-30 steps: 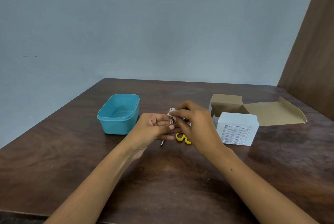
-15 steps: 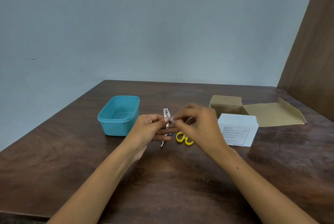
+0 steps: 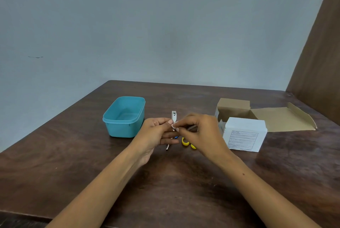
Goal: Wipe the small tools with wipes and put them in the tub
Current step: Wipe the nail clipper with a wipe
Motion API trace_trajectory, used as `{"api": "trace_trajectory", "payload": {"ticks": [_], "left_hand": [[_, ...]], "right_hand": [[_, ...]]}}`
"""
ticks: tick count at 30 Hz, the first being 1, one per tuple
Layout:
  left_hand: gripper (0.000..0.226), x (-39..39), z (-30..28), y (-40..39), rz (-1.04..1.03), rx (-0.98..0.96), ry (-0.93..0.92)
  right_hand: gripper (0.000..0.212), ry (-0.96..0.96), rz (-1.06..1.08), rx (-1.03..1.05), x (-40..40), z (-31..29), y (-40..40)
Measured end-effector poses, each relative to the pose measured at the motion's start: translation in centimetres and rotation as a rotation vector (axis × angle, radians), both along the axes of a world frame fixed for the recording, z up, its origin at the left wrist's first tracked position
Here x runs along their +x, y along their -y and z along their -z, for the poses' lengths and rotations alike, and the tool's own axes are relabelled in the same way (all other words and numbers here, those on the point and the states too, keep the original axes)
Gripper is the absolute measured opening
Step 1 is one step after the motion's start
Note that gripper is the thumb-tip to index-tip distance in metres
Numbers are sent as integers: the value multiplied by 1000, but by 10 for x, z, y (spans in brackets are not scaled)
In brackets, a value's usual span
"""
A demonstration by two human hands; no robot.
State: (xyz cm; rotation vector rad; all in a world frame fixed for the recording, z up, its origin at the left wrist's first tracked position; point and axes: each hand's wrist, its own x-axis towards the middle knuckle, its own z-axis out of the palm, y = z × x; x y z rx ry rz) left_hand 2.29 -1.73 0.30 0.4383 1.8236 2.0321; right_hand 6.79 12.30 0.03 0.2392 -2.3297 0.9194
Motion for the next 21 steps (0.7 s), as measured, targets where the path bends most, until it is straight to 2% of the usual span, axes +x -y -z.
{"api": "trace_trajectory", "payload": {"ticks": [6,15,21], "left_hand": [[22,4,-2,-2,44,-29,-50],[17,6,-2,-3,13,14,-117],[19,4,-2,-2,42,3,-76]], "right_hand": [[13,-240,154,-69,0,-2,-5],[16,-177,66,87,-3,3,-2],[17,-103,52,135,-1,-2,-2]]}}
